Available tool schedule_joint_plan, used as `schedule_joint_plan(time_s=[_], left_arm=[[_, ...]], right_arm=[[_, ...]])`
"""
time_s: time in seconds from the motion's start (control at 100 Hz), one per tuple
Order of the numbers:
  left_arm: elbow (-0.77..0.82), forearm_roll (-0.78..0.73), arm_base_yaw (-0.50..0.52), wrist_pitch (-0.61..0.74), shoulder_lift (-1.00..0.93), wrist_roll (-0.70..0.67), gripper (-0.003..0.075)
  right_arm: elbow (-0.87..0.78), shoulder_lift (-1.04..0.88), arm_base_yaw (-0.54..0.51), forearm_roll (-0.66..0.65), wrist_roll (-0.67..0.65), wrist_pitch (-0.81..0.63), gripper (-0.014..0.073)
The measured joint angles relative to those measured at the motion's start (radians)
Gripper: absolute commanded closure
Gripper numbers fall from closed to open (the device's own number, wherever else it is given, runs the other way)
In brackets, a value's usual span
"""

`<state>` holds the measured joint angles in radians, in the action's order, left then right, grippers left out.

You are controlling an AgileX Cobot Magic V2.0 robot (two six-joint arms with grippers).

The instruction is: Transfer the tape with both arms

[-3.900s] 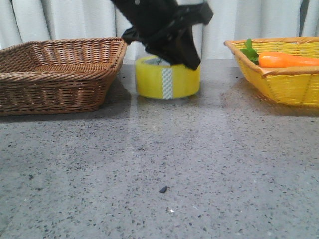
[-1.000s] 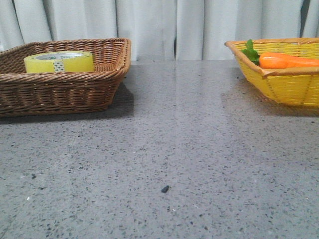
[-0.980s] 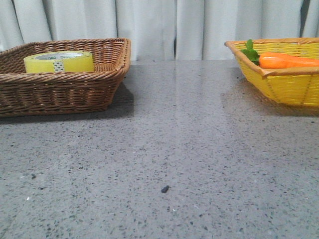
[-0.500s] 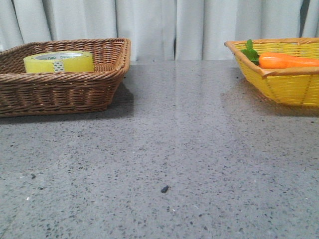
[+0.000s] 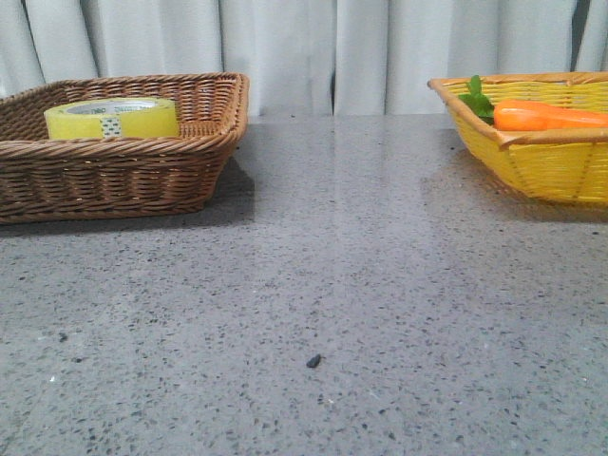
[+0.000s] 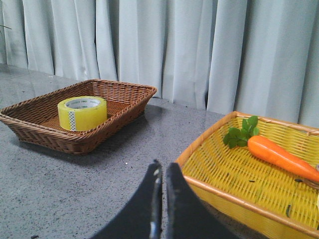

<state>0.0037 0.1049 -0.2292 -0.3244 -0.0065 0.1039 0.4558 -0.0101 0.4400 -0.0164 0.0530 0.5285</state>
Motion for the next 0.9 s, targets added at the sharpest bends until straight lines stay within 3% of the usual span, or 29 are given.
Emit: schedule_joint_plan(time_s=[0.24,0.36,0.68,0.9], left_arm=[[0.0,0.0,0.0,0.0,0.0,0.0,0.0741],[0.0,0.0,0.0,0.0,0.0,0.0,0.0741],[0.0,0.001,0.0,0.0,0.0,0.0,0.0741],[0.0,0.002,0.0,0.0,0.0,0.0,0.0741]], right_arm=[[0.0,0.0,-0.01,-0.037,0.0,0.063,0.066],[-0.041,0.0,-0.076,-0.096,-0.002,0.097,0.066],[-0.447,0.0,-0.329,0.016,-0.025,-0.179,0.066],[-0.465,-0.002,-0.375,0.024,-0.029,-0.197,0.066]])
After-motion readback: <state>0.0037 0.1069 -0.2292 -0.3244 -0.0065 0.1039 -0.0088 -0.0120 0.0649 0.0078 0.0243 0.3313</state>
